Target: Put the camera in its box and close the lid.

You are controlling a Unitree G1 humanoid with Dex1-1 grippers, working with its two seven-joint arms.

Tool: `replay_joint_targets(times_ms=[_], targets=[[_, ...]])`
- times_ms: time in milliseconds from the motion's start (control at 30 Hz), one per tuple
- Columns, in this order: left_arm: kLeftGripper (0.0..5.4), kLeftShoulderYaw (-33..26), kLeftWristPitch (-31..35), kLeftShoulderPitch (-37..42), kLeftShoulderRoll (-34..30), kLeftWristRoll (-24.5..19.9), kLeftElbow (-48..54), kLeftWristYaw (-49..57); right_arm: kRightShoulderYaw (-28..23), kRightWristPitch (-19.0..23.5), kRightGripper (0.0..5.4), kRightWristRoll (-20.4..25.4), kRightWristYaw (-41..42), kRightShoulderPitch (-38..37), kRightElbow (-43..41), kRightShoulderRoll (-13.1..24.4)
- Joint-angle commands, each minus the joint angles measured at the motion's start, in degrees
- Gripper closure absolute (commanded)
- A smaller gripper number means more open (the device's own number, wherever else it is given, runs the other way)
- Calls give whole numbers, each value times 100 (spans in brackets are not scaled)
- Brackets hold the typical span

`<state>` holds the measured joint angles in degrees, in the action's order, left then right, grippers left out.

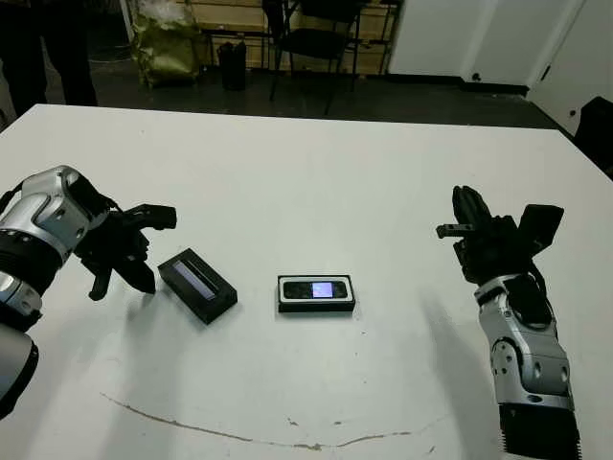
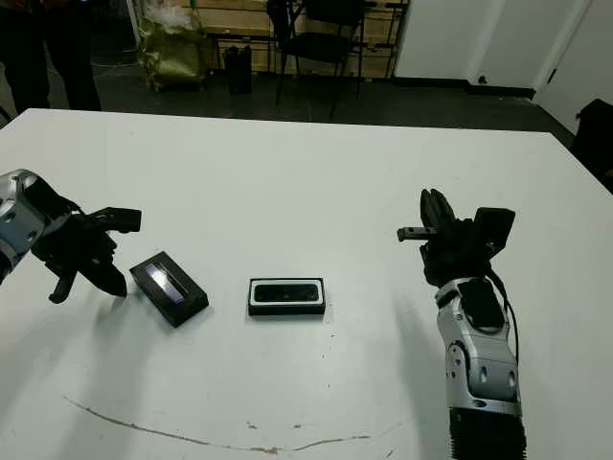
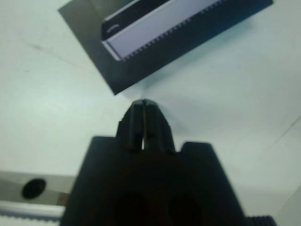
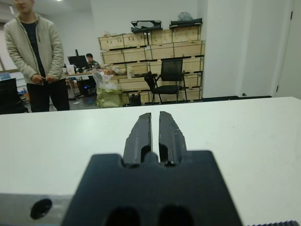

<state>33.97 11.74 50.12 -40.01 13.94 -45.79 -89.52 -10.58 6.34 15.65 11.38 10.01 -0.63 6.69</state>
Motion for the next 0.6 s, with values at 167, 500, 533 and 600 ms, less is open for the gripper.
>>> replay_joint_targets(times_ms=[167,500,533,600], targets=[[540,-97,-115,144,327,278,-572,110,-44,-140,539,-29,99,-85,240,101],[540,-260,-50,449,661,454,-917,396,-18,59,539,-15,-9,-114,119,76],[540,-262,1,499,711,462,-999,376,-15,54,539,-9,-7,-122,106,73],[540,-279,-28,564,779,473,-1109,400,1,66,539,-33,-26,-147,54,78]])
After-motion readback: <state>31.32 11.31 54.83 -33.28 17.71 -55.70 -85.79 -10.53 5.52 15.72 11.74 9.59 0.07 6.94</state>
